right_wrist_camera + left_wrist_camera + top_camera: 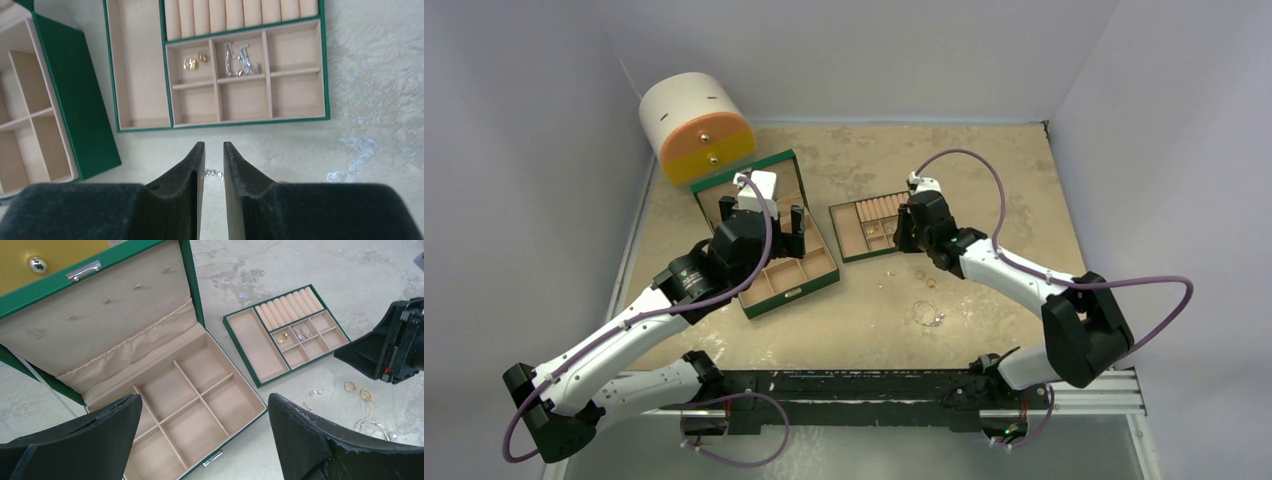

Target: Organize the mixed jewelry

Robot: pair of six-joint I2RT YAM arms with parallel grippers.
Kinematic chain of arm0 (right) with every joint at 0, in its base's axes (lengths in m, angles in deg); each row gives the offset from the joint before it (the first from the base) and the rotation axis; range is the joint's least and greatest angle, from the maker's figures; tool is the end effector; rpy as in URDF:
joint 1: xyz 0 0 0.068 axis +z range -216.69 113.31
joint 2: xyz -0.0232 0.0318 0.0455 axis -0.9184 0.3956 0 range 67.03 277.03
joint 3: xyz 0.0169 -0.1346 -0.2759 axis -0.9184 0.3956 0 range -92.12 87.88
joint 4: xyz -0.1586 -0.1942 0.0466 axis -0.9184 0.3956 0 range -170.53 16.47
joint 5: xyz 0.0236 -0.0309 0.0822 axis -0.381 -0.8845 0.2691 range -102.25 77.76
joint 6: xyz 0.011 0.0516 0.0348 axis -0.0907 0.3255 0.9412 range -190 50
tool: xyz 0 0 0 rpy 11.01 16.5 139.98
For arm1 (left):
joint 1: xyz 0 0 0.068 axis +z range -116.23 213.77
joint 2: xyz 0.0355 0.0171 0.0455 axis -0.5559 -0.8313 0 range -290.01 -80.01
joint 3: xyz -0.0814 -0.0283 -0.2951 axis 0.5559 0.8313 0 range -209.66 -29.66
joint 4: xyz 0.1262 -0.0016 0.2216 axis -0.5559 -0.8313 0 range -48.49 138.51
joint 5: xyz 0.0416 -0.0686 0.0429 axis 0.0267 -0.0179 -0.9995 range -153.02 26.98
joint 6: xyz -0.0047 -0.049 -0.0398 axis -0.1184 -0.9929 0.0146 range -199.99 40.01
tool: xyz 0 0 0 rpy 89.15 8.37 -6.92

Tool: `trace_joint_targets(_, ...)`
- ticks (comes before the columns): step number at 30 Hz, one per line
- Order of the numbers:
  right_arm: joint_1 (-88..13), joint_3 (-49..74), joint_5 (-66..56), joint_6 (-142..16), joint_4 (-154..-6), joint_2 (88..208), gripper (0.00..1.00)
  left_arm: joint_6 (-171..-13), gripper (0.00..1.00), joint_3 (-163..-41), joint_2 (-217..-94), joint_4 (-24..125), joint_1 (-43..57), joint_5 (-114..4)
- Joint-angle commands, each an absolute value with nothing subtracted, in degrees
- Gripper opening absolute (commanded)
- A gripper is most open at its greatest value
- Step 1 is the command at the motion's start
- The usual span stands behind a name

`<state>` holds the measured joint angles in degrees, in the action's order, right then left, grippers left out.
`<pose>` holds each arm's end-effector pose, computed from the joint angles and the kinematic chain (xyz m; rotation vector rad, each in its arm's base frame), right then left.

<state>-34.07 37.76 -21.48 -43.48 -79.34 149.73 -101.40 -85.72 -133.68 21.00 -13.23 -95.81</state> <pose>0.2706 0.1640 0.2653 -0.0221 2.1819 0.4217 0.1434 -0.1151 0.3759 0.0745 1.9405 -0.2175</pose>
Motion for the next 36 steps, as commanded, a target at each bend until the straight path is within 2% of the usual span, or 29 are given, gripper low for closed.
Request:
trace_joint_targets(1,-32.97,40.53,-19.91,-42.52,-78.50,147.68,0.24,-100.64,0.97,-88.31,-132.92,22.48,-13.11,-95.72)
trace_joint_targets(22,-31.37,44.75,-17.39,-42.08,-83.60,154.53,0.29,-100.65,0.97,-88.31,-133.28,22.40,-13.16,-95.56)
trace_joint_targets(33,-30.31,44.96,-18.01,-41.62,-83.59,155.67,0.27,-100.64,0.97,-88.29,-133.06,22.40,-13.14,-95.61)
trace_joint_targets(36,-30.31,44.96,-18.59,-41.44,-83.70,155.80,0.22,-100.64,0.97,-88.31,-133.08,22.38,-13.12,-95.53)
